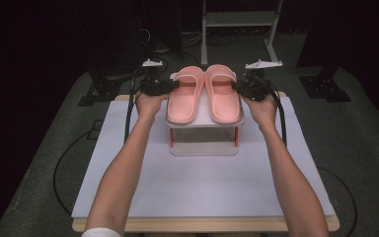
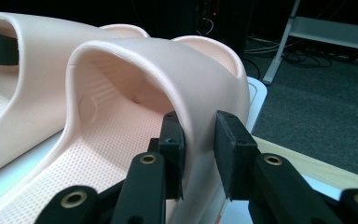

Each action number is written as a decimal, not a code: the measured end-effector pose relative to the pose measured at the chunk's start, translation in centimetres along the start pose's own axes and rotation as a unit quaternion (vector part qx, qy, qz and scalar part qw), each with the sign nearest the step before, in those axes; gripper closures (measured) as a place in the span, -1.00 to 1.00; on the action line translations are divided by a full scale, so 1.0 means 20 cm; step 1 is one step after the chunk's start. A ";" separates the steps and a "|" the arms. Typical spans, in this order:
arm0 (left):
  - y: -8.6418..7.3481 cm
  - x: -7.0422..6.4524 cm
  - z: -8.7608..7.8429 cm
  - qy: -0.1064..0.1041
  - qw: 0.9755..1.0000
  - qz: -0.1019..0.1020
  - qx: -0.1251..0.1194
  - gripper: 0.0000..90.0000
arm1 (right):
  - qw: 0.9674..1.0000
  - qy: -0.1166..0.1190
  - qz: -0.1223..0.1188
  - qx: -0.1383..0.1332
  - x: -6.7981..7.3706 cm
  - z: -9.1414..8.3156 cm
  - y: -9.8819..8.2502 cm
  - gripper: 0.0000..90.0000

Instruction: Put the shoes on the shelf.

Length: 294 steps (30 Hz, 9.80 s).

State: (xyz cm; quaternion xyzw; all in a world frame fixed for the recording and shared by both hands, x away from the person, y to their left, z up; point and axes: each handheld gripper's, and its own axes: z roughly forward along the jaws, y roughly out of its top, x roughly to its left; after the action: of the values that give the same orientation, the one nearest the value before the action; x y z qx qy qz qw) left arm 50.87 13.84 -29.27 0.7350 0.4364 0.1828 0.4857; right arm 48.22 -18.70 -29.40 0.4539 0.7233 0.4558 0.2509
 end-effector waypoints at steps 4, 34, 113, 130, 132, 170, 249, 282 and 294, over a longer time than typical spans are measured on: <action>0.00 0.00 0.00 -0.001 1.000 -0.003 -0.001 0.42 | 1.000 0.002 0.001 -0.001 0.00 0.00 0.00 0.61; -0.02 -0.02 0.01 -0.018 1.000 -0.012 -0.013 0.36 | 1.000 0.007 0.007 -0.012 0.02 0.01 0.01 0.53; -0.17 -0.09 -0.19 -0.035 0.998 0.011 -0.053 -0.14 | 0.998 0.048 0.006 -0.038 0.05 -0.20 -0.13 0.01; -0.22 -0.10 -0.24 -0.054 0.996 0.006 -0.066 -0.16 | 0.998 0.052 0.008 -0.041 0.04 -0.26 -0.21 -0.05; -0.22 -0.11 -0.25 -0.053 0.996 0.009 -0.066 -0.16 | 0.998 0.051 0.007 -0.039 0.04 -0.26 -0.22 -0.05; -0.38 -0.14 -0.40 -0.075 0.994 0.027 -0.077 -0.30 | 0.997 0.059 -0.007 -0.043 0.06 -0.39 -0.42 -0.18; -0.85 -0.16 -0.51 -0.087 0.993 0.029 -0.069 -0.64 | 0.998 0.050 0.026 -0.016 -0.04 -0.53 -0.94 -0.38; -1.02 -0.12 -0.60 -0.063 0.994 0.014 -0.093 -0.73 | 0.999 0.033 0.025 -0.023 -0.02 -0.62 -1.12 -0.49; -1.06 -0.12 -0.62 -0.059 0.994 0.012 -0.093 -0.76 | 0.999 0.027 0.029 -0.019 -0.03 -0.66 -1.19 -0.51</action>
State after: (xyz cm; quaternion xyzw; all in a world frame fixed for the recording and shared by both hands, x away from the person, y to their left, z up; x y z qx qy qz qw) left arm 31.12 21.82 -41.72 0.7013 0.3787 0.1847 0.5750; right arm 28.10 -28.91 -44.52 0.4572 0.7074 0.4888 0.2271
